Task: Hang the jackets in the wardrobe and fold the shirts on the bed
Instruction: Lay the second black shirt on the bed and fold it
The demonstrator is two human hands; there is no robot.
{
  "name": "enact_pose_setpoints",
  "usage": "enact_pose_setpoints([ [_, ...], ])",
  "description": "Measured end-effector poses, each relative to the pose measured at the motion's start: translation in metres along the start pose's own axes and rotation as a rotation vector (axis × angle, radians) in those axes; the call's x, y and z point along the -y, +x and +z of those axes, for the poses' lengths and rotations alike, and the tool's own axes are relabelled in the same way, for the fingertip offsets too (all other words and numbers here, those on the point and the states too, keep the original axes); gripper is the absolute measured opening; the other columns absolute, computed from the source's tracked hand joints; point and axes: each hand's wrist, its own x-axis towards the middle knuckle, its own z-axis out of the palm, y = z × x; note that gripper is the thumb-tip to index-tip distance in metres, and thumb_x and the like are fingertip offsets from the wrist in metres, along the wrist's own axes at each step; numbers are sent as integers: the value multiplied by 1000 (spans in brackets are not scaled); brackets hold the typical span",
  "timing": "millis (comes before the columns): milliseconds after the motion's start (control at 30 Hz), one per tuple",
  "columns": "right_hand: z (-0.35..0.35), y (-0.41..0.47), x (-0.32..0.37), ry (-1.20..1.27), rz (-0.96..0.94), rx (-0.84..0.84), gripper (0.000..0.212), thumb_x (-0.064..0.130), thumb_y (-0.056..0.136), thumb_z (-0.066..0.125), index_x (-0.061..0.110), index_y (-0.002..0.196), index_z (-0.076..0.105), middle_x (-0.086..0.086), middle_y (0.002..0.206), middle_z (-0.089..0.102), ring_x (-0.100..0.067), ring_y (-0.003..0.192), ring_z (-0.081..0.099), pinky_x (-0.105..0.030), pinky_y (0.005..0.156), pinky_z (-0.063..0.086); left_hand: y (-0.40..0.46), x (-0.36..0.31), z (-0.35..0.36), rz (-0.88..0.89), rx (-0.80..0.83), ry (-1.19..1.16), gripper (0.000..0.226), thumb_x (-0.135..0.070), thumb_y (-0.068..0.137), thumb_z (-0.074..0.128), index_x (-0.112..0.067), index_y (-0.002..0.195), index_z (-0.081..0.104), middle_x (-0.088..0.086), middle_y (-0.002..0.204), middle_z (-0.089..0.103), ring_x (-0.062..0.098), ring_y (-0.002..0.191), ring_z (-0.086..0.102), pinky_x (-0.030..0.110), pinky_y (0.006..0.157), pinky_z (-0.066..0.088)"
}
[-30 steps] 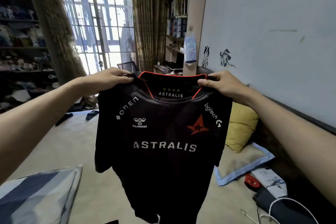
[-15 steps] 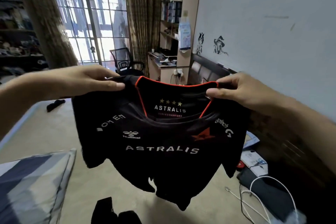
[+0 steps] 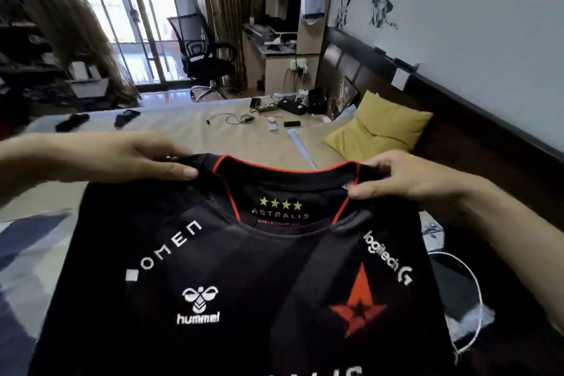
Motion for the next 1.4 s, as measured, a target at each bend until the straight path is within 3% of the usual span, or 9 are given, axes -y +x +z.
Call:
enact_pose_setpoints([
  [133,8,107,-98,-41,199,-113,25,32,81,82,15,99,81,-11,106,78,-17,92,70,-29,84,54,79,67,27,-14,10,40,44,-59,93,57,-18,96,72,-2,87,74,11,82,69,34,76,56],
  [233,23,179,-175,-60,283,-112,10,31,86,81,26,77,80,8,77,73,-4,74,64,-15,66,46,150,150,75,-44,-51,-9,68,-81,77,54,-15,86,67,-2,77,67,5,72,62,32,71,52],
  [333,47,245,-256,-89,302,-149,31,33,89,78,24,63,66,16,57,50,4,54,46,-15,55,32,211,238,132,-143,-91,-96,81,-92,67,50,-15,86,68,-2,79,70,5,72,62,31,73,51],
  [533,83,368,-412,-85,316,-180,36,35,90,77,35,55,67,18,51,56,6,52,49,-14,55,34,298,373,231,-313,-102,-82,34,-43,97,59,-17,75,59,-4,69,61,7,66,57,44,76,50],
  [733,96,458,-517,-118,305,-329,13,30,92,73,25,80,75,10,75,72,5,73,65,-19,72,47,360,458,280,-476,-316,129,25,-41,102,49,-32,79,55,-3,81,65,24,83,63,37,74,47],
  [900,85,505,-562,-232,310,-311,19,28,96,69,13,90,77,-14,90,77,-31,90,71,-39,84,52,401,493,289,-508,-380,75,31,-33,102,53,-11,85,67,6,81,66,26,81,60,34,70,39],
  [1100,66,567,-549,-327,221,-384,37,32,102,58,-2,92,70,-11,83,69,-26,82,63,-36,73,42,434,515,256,-647,-462,114,38,-36,102,50,-13,72,55,8,78,60,30,86,58,35,72,37],
  [1267,68,634,-520,-280,191,-442,27,42,95,66,16,90,67,2,82,63,-20,88,61,-28,77,42,462,521,219,-790,-591,172,36,-31,103,49,-1,98,68,26,110,67,41,108,61,43,89,45],
  [1400,48,616,-529,-212,291,-358,57,71,75,74,14,83,70,7,79,70,-11,75,65,-21,63,47,468,507,226,-801,-643,390,38,-30,97,49,-7,126,56,19,134,54,39,123,51,55,106,37],
])
